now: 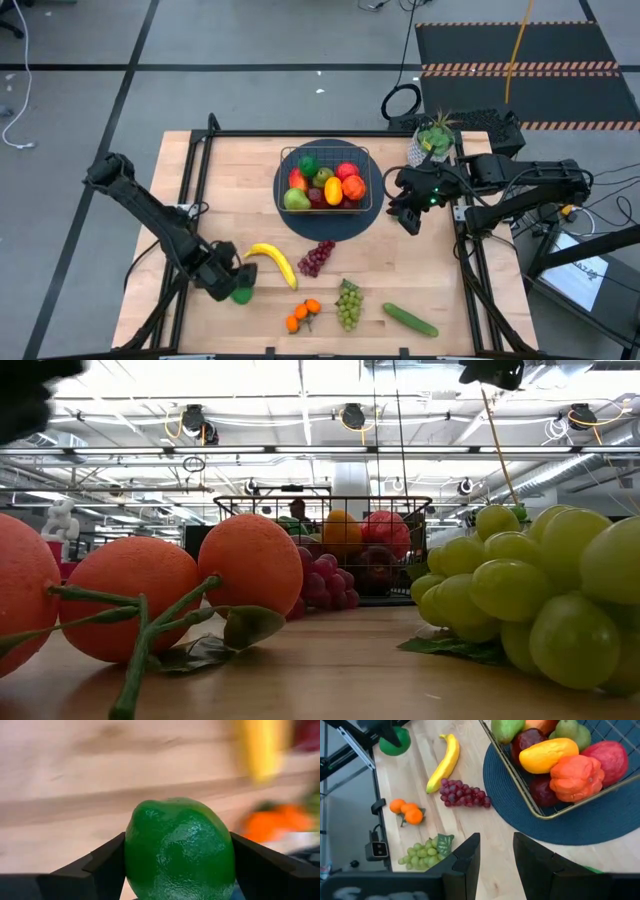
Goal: Build produce basket
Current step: Put the bottom green lime into the wire basket
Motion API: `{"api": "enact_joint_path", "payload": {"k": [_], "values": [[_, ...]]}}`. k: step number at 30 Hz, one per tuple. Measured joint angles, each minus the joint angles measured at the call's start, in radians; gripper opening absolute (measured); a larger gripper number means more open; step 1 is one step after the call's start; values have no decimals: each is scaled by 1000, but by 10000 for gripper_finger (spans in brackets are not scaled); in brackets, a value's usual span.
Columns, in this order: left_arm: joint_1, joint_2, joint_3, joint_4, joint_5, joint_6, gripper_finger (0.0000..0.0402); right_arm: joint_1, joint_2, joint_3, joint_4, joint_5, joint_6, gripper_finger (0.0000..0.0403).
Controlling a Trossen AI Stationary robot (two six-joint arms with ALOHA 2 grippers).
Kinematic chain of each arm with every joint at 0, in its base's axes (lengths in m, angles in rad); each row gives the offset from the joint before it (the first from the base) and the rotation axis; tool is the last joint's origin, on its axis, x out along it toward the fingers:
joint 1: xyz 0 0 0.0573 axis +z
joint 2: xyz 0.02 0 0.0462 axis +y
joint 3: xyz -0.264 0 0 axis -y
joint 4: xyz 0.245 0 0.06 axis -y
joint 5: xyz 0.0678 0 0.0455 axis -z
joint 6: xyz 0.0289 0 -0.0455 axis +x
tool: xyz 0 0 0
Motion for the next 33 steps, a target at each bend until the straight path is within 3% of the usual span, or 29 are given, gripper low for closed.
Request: {"api": "enact_joint_path", "payload": {"k": [8,11,16,26,30,33], "values": [[76,-65,122,17,-293,144,306,0,0,0,0,1,-34,110],[109,-92,156,40,-333,233,312,0,0,0,0,2,0,110],[185,-153,185,115,-353,413,309,0,0,0,14,10,45,110],[382,-300,188,343,-359,854,309,-1,1,0,96,143,189,109],[475,-335,188,438,-318,1109,309,-1,2,0,194,162,307,109],[555,-340,188,484,-230,1274,310,-1,2,0,284,175,404,109]]}}
